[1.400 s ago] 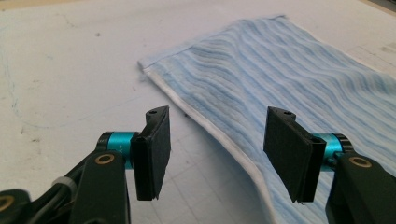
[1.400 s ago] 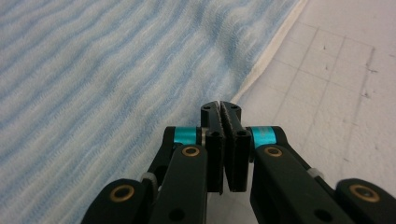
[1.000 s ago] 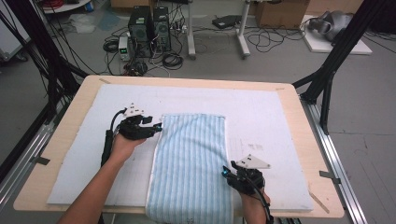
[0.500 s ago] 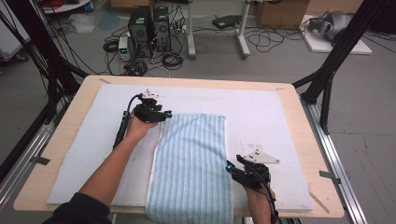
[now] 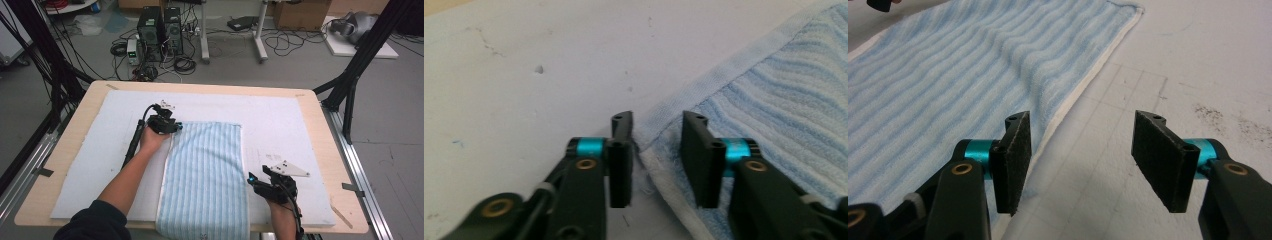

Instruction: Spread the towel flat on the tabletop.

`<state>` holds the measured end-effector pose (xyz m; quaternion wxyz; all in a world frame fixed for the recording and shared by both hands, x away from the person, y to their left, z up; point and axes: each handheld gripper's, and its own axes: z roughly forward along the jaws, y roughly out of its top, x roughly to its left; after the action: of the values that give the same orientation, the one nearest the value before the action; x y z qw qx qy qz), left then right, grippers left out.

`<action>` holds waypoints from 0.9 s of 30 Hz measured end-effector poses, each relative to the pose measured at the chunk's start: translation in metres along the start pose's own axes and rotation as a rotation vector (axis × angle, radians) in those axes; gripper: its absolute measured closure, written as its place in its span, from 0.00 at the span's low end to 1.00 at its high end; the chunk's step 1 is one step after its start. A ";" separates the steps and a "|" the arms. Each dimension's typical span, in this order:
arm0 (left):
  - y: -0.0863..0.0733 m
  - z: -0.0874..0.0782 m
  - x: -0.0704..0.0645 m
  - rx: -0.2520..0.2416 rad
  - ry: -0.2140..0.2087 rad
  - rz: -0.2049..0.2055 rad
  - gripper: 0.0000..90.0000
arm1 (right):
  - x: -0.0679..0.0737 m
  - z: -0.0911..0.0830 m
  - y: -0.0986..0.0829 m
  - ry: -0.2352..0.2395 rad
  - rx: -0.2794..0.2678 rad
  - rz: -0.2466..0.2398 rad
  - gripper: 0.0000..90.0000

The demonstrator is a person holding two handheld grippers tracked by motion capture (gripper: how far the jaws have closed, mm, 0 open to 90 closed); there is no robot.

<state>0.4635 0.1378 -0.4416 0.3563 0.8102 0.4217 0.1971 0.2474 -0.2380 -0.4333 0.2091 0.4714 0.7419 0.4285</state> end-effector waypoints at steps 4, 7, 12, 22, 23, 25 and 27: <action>0.000 0.002 0.001 -0.016 0.031 0.026 0.92 | 0.001 0.005 0.002 0.007 0.006 0.007 0.45; -0.001 0.005 0.002 -0.035 0.081 0.016 0.89 | 0.001 0.009 0.004 0.012 0.009 0.001 0.45; -0.002 0.002 0.008 -0.026 0.126 -0.066 0.48 | -0.005 0.018 0.013 0.005 0.018 0.005 0.45; -0.010 -0.022 0.007 -0.086 0.000 -0.148 0.36 | -0.041 0.094 0.071 -0.039 0.095 -0.006 0.52; -0.011 -0.025 0.007 -0.098 -0.007 -0.161 0.31 | -0.043 0.100 0.076 -0.040 0.099 -0.003 0.56; -0.013 -0.033 0.008 -0.127 -0.022 -0.170 0.26 | -0.043 0.113 0.084 -0.059 0.105 -0.030 0.60; -0.016 -0.039 0.010 -0.149 -0.054 -0.174 0.25 | -0.041 0.127 0.090 -0.058 0.132 -0.060 0.63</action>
<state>0.4356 0.1683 -0.4271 0.4425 0.7468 0.4648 0.1745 0.4043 -0.2016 -0.4317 0.2117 0.4737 0.7761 0.3586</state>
